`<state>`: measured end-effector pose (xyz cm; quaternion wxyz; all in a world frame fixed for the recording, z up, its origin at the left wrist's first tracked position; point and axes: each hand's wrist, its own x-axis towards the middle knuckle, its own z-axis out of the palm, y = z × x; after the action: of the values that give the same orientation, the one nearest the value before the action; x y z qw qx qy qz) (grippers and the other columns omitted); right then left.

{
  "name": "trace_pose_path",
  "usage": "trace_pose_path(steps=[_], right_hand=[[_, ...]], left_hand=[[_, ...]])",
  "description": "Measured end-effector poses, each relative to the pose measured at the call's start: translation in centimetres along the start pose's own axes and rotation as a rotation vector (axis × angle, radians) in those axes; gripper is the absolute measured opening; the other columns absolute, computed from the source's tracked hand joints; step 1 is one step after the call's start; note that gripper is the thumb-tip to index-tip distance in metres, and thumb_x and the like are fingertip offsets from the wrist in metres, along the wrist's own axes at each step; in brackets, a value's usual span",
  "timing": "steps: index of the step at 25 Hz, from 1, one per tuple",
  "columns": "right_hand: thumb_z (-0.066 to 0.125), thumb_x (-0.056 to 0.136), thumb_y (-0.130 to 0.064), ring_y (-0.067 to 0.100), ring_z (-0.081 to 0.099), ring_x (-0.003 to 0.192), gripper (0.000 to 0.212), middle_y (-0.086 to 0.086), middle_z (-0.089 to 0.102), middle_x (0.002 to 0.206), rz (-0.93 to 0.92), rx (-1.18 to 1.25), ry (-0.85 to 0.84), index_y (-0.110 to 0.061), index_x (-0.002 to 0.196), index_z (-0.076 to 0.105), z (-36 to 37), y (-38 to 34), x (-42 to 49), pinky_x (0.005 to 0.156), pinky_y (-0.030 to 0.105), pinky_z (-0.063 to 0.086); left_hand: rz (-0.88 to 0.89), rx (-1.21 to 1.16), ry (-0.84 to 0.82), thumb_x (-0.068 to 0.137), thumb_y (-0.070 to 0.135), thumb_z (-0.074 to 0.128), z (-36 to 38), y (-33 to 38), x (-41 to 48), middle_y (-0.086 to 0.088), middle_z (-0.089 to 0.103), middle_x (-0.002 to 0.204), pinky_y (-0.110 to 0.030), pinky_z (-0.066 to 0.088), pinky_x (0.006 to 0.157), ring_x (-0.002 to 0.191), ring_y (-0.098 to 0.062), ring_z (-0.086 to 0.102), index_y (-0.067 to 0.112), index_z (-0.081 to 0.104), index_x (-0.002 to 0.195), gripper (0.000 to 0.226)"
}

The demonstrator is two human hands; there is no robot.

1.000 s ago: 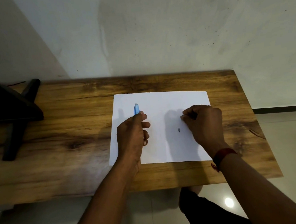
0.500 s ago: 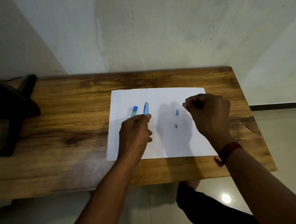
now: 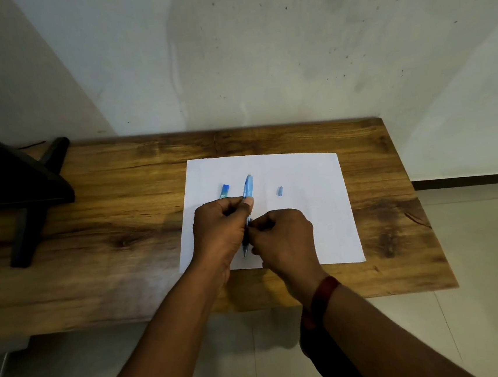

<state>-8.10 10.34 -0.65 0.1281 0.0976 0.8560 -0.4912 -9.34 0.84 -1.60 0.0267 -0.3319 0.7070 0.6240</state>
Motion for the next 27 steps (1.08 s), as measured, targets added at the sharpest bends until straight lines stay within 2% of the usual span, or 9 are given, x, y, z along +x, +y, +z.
trace_pose_path(steps=[2,3,6,7,11,15,19,24,27], right_hand=[[0.072,0.084,-0.025,0.018,0.068,0.062,0.017,0.006,0.073,0.067,0.030,0.036,0.045,-0.011,0.077,0.077,0.8,0.2,-0.2,0.071,0.041,0.060],[0.072,0.083,-0.025,0.018,0.067,0.061,0.017,0.006,0.072,0.066,0.026,0.034,0.058,-0.011,0.075,0.077,1.1,0.3,-0.3,0.070,0.036,0.059],[0.073,0.082,-0.026,0.012,0.062,0.059,0.018,0.005,0.073,0.070,-0.023,-0.085,0.043,-0.009,0.078,0.078,1.4,0.9,-0.5,0.060,0.004,0.042],[0.072,0.082,-0.026,0.011,0.060,0.059,0.019,0.005,0.073,0.071,-0.035,-0.138,0.042,-0.008,0.079,0.077,1.2,1.1,-0.4,0.057,0.001,0.038],[0.071,0.083,-0.022,0.016,0.060,0.060,0.020,0.011,0.073,0.073,-0.092,-0.267,0.091,-0.003,0.079,0.075,0.8,1.4,0.4,0.061,0.021,0.051],[0.069,0.086,-0.024,0.010,0.050,0.054,0.021,0.009,0.073,0.078,-0.112,-0.325,0.102,-0.004,0.086,0.075,0.8,1.6,0.9,0.054,0.009,0.033],[0.065,0.089,-0.029,0.010,0.052,0.064,0.023,0.007,0.073,0.086,-0.120,-0.391,0.074,-0.008,0.094,0.073,0.7,1.8,1.2,0.068,0.018,0.039],[0.068,0.086,-0.034,0.008,0.048,0.057,0.025,0.005,0.071,0.081,-0.139,-0.332,0.154,-0.010,0.087,0.071,0.0,1.3,1.5,0.068,0.018,0.036],[0.069,0.085,-0.033,0.008,0.052,0.061,0.023,0.004,0.072,0.082,-0.182,-0.304,0.166,-0.011,0.089,0.073,-0.2,0.8,1.8,0.070,0.021,0.039]], left_hand=[[0.020,0.034,0.017,0.080,0.032,0.073,-0.1,-0.3,0.0,0.007,0.072,0.082,-0.030,0.058,0.074,0.078,-0.014,0.068,0.017,0.075,0.096,0.022],[0.031,0.044,0.037,0.080,0.032,0.073,-0.2,-0.4,0.1,0.006,0.072,0.083,-0.032,0.059,0.074,0.078,-0.015,0.068,0.018,0.075,0.095,0.021],[0.128,0.197,0.177,0.080,0.035,0.073,-1.1,-0.7,0.5,0.002,0.073,0.082,-0.033,0.058,0.072,0.074,-0.014,0.067,0.018,0.074,0.088,0.019],[0.163,0.259,0.238,0.080,0.034,0.073,-1.5,-0.7,0.9,0.000,0.073,0.083,-0.032,0.057,0.072,0.072,-0.012,0.065,0.017,0.073,0.086,0.018],[0.194,0.357,0.329,0.080,0.026,0.075,-2.7,-0.7,2.0,-0.004,0.073,0.089,-0.037,0.059,0.073,0.071,-0.009,0.058,0.015,0.072,0.083,0.012],[0.209,0.419,0.327,0.078,0.029,0.076,-2.6,-1.0,2.1,-0.005,0.073,0.088,-0.032,0.058,0.070,0.071,-0.011,0.060,0.013,0.072,0.084,0.017],[0.215,0.442,0.319,0.077,0.032,0.076,-2.3,-1.3,2.4,-0.004,0.073,0.086,-0.022,0.047,0.063,0.071,-0.012,0.062,0.012,0.072,0.088,0.023],[0.249,0.527,0.342,0.076,0.045,0.073,-1.5,-1.8,2.2,-0.001,0.072,0.085,-0.017,0.036,0.053,0.068,-0.010,0.057,0.016,0.070,0.089,0.032],[0.275,0.575,0.346,0.079,0.042,0.072,-1.2,-2.1,2.2,-0.001,0.072,0.086,-0.018,0.035,0.053,0.069,-0.010,0.056,0.015,0.071,0.090,0.029]])
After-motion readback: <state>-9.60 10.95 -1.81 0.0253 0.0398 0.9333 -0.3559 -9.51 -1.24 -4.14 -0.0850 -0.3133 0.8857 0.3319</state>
